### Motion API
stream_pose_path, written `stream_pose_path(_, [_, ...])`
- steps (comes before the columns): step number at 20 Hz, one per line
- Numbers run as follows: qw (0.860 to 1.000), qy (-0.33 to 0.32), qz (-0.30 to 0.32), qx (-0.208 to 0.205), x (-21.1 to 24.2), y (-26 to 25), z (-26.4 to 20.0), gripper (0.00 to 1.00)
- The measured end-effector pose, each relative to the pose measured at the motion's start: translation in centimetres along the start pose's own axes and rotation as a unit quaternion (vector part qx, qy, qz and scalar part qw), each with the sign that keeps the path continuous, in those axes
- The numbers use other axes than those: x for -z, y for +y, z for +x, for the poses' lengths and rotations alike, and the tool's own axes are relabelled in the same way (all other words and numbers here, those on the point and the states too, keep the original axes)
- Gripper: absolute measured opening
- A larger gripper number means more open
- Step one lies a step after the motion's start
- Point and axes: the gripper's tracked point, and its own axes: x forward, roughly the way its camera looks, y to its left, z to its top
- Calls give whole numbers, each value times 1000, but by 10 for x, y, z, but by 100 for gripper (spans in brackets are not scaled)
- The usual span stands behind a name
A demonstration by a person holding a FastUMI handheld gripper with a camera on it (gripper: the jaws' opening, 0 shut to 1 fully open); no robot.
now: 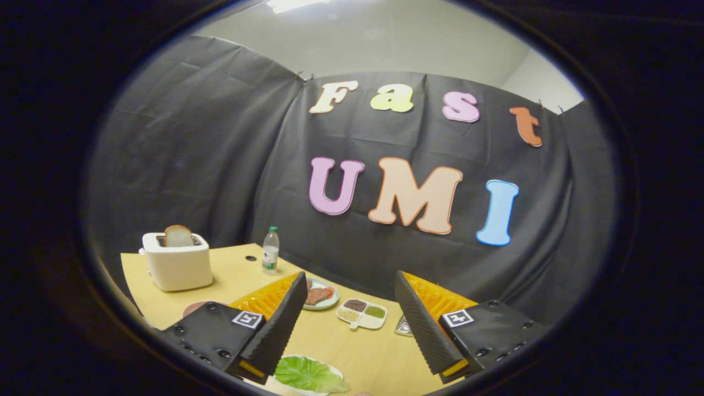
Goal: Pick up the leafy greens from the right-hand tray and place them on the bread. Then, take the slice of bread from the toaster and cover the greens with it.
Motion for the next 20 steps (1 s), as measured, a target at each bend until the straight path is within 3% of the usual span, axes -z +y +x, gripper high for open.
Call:
stream_pose_path(9, [993,89,-24,-74,71,20,12,100])
stream_pose_path(16, [977,152,-56,-135,123,43,21,100])
stream_pose_path(20, [961,203,-73,-171,162,58,21,100])
